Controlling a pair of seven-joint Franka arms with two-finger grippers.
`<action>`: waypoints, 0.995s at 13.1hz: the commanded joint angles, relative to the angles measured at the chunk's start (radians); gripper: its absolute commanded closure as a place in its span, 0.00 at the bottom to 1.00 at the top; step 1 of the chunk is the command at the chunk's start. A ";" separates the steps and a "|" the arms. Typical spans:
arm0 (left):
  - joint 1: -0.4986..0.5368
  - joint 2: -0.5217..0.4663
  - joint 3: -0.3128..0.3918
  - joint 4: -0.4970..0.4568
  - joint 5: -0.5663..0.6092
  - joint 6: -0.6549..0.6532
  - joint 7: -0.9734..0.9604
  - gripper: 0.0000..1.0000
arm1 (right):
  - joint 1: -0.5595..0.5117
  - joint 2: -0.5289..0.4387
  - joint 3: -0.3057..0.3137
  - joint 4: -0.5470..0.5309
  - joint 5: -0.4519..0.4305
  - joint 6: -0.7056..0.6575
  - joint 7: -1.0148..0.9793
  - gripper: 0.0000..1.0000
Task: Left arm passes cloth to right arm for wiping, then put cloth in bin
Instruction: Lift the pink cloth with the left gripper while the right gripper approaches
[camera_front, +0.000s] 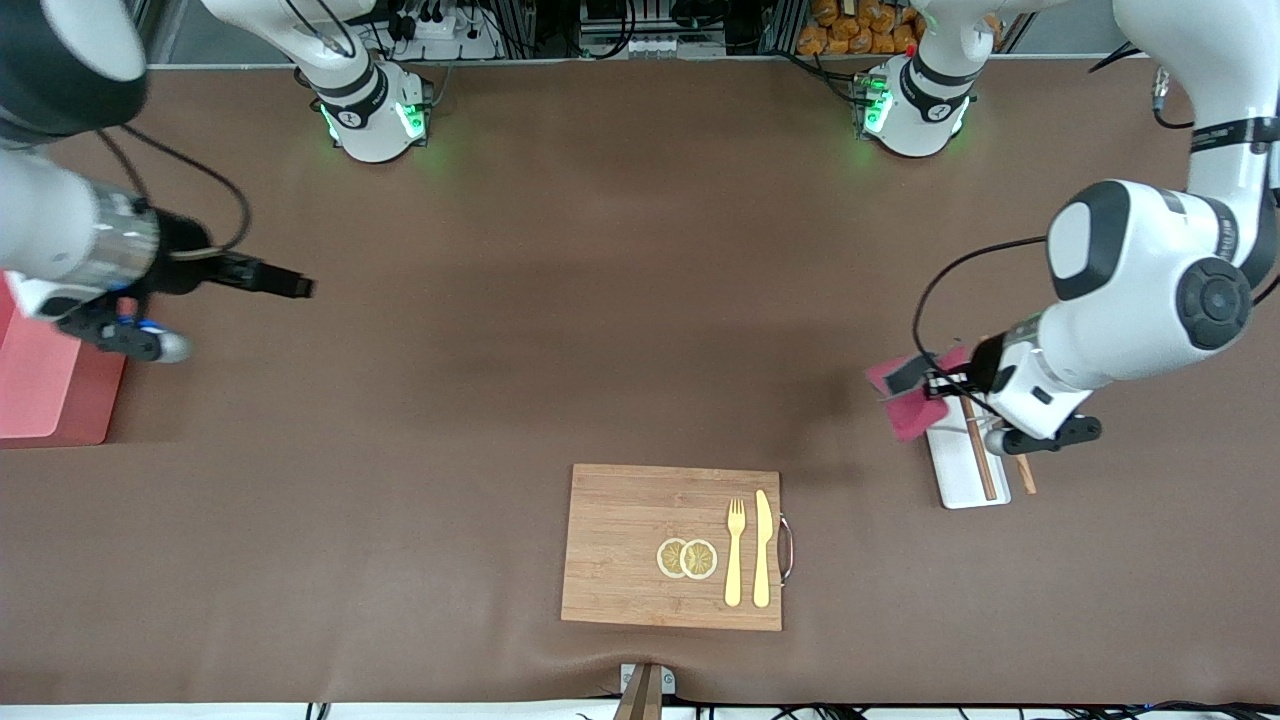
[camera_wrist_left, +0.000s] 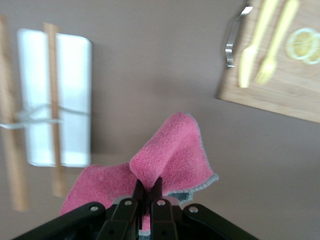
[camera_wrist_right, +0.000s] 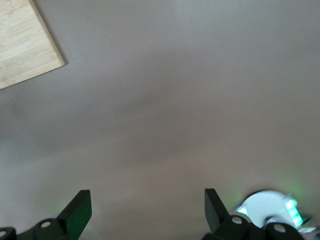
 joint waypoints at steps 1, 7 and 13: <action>-0.014 0.014 -0.077 0.081 -0.053 -0.020 -0.180 1.00 | 0.034 0.026 -0.009 0.005 0.131 -0.003 0.212 0.00; -0.159 0.054 -0.090 0.118 -0.217 0.127 -0.435 1.00 | 0.093 0.138 -0.009 0.005 0.432 0.163 0.642 0.00; -0.316 0.116 -0.090 0.159 -0.270 0.366 -0.749 1.00 | 0.230 0.251 -0.009 0.005 0.466 0.456 0.825 0.00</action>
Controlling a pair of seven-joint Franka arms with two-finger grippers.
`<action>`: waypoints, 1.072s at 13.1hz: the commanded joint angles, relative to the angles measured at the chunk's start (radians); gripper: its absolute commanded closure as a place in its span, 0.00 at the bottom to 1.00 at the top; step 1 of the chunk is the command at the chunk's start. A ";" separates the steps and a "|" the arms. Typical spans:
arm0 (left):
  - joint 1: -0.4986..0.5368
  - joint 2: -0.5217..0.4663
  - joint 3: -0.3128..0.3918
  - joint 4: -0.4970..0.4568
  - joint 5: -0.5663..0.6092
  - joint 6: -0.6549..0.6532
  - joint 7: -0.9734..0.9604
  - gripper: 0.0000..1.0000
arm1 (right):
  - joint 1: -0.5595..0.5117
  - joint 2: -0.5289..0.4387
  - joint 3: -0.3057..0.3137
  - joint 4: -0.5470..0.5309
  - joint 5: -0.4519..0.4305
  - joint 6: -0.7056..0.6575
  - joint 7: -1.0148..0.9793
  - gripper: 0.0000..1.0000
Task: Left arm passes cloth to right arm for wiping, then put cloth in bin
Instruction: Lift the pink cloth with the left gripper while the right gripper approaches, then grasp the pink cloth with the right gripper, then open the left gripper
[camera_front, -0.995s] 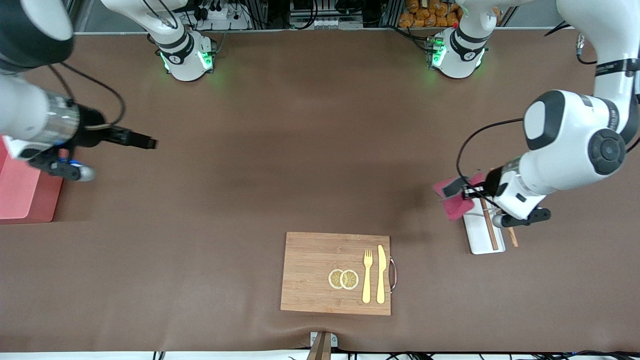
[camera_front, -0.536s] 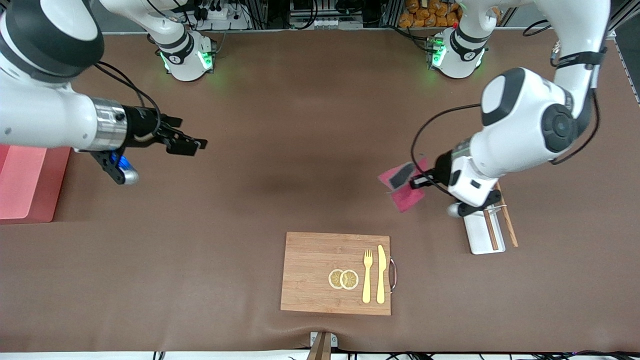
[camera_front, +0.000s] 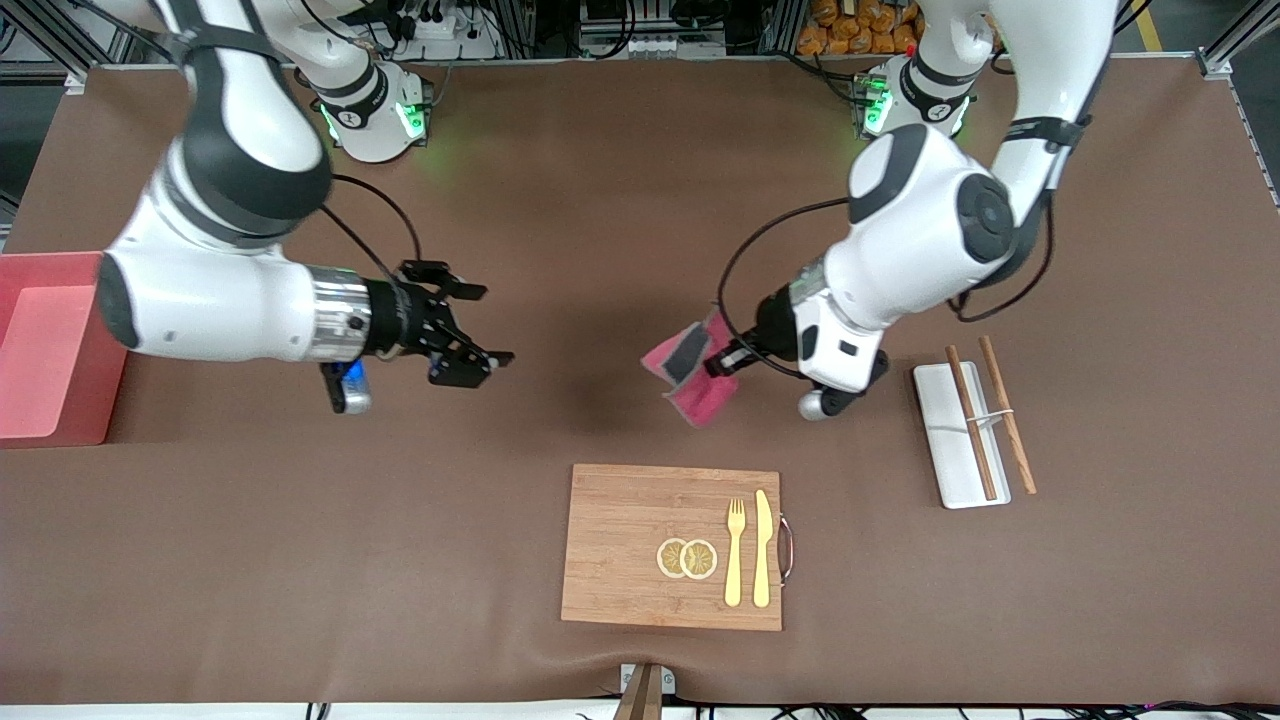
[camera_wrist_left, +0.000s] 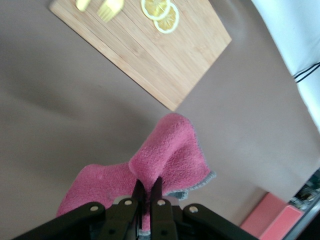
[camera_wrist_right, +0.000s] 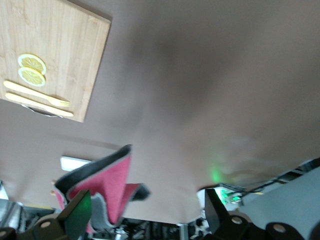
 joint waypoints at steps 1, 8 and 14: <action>-0.072 0.063 0.005 0.083 -0.074 0.069 -0.156 1.00 | 0.060 0.057 -0.009 0.010 0.022 0.099 0.059 0.00; -0.158 0.135 0.013 0.129 -0.076 0.263 -0.483 1.00 | 0.146 0.110 -0.010 0.000 0.062 0.159 0.050 0.53; -0.153 0.136 0.016 0.128 -0.068 0.269 -0.483 0.35 | 0.137 0.121 -0.010 0.001 0.061 0.153 0.007 1.00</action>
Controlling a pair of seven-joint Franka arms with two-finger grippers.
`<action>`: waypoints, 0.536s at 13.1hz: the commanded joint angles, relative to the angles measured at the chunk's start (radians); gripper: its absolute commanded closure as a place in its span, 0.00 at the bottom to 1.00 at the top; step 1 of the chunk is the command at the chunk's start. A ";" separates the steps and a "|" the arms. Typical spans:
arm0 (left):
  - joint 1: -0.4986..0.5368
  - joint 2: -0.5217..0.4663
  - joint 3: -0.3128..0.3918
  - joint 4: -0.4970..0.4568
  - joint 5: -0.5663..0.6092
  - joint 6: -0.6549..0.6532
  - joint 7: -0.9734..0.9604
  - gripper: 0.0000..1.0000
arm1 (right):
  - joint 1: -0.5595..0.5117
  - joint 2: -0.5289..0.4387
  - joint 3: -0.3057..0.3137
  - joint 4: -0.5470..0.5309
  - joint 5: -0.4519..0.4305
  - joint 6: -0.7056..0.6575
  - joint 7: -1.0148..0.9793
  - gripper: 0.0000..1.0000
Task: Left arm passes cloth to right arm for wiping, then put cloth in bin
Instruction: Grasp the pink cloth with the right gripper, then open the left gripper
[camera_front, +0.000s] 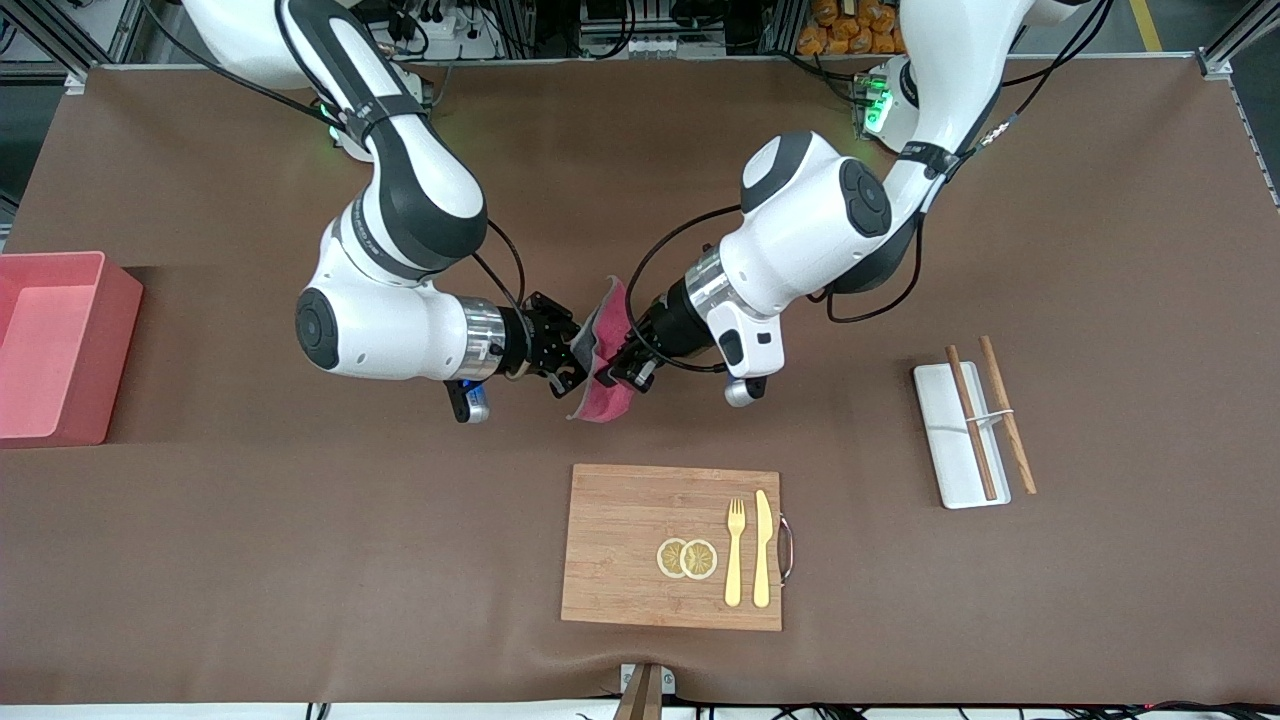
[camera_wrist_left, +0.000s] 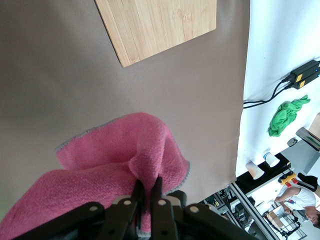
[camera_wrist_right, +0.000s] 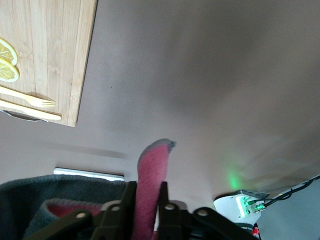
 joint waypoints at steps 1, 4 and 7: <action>-0.007 0.009 0.010 0.027 -0.009 0.010 -0.006 0.26 | -0.005 0.002 -0.006 0.000 0.021 -0.009 -0.049 1.00; 0.003 -0.015 0.014 0.025 0.072 0.003 -0.007 0.00 | -0.007 0.004 -0.010 -0.024 -0.006 -0.001 -0.194 1.00; 0.055 -0.052 0.014 0.024 0.102 -0.094 -0.001 0.00 | -0.030 0.015 -0.019 -0.072 -0.187 0.000 -0.327 1.00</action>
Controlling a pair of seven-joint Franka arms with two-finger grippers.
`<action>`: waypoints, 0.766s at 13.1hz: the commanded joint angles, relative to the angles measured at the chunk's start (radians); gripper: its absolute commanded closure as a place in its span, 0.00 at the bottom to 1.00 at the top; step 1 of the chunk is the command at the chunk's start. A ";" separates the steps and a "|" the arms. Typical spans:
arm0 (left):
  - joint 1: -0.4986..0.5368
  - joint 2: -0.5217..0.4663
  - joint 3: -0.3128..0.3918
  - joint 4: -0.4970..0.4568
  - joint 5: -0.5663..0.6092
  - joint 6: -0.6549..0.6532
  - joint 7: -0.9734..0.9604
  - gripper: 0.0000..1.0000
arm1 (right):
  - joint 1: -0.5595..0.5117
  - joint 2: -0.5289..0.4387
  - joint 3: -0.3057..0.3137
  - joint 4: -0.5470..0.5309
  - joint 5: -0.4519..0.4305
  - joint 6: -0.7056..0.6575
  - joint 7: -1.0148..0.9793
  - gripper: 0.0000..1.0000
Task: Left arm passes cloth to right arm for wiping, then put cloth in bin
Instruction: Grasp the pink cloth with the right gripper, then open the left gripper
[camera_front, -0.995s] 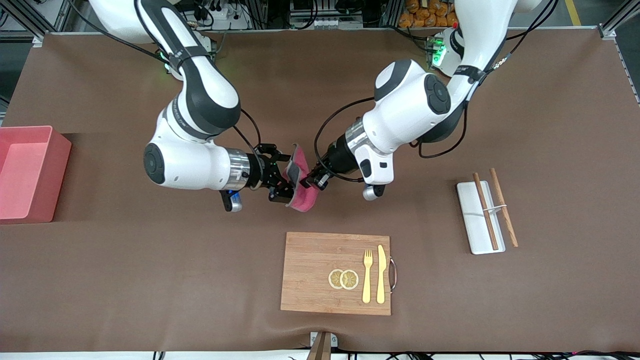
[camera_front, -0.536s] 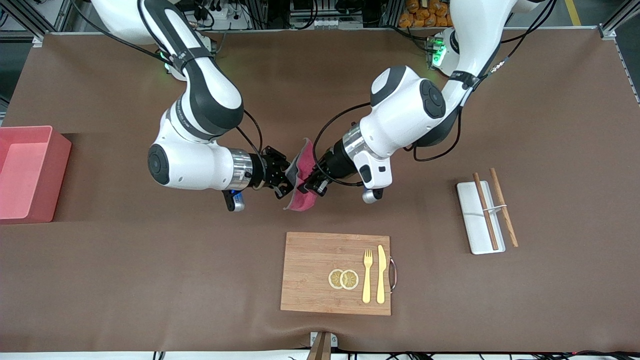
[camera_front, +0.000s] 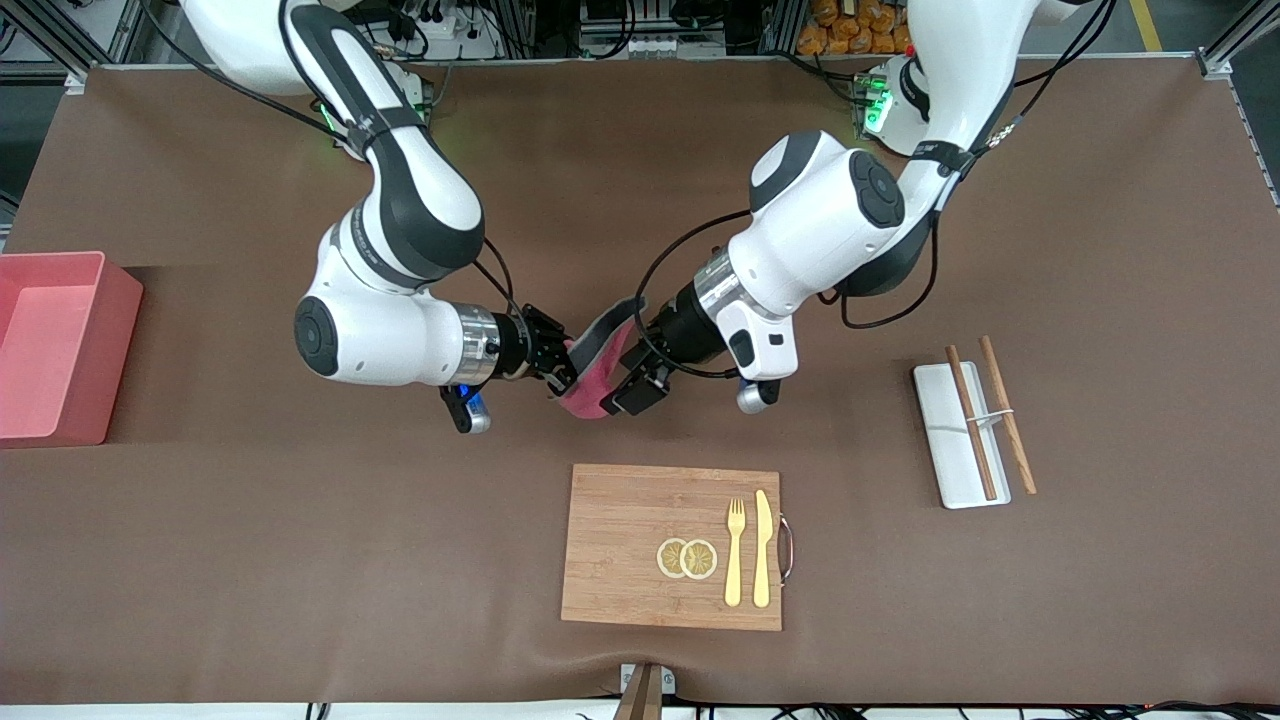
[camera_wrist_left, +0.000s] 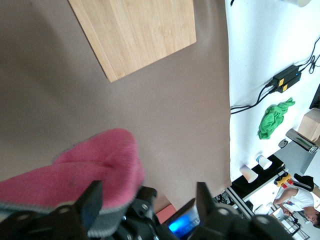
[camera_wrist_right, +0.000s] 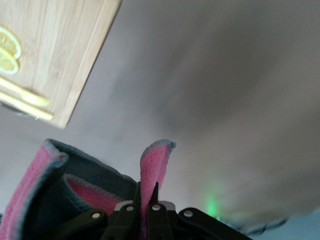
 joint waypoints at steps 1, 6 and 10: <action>0.058 -0.060 0.003 -0.004 0.052 -0.118 -0.002 0.00 | -0.017 0.018 0.002 -0.027 -0.159 0.002 -0.071 1.00; 0.115 -0.115 0.001 -0.006 0.249 -0.360 0.085 0.00 | -0.064 0.035 0.002 -0.284 -0.601 0.233 -0.163 1.00; 0.209 -0.152 0.001 -0.006 0.250 -0.517 0.286 0.00 | -0.294 0.033 0.000 -0.357 -0.610 0.316 -0.584 1.00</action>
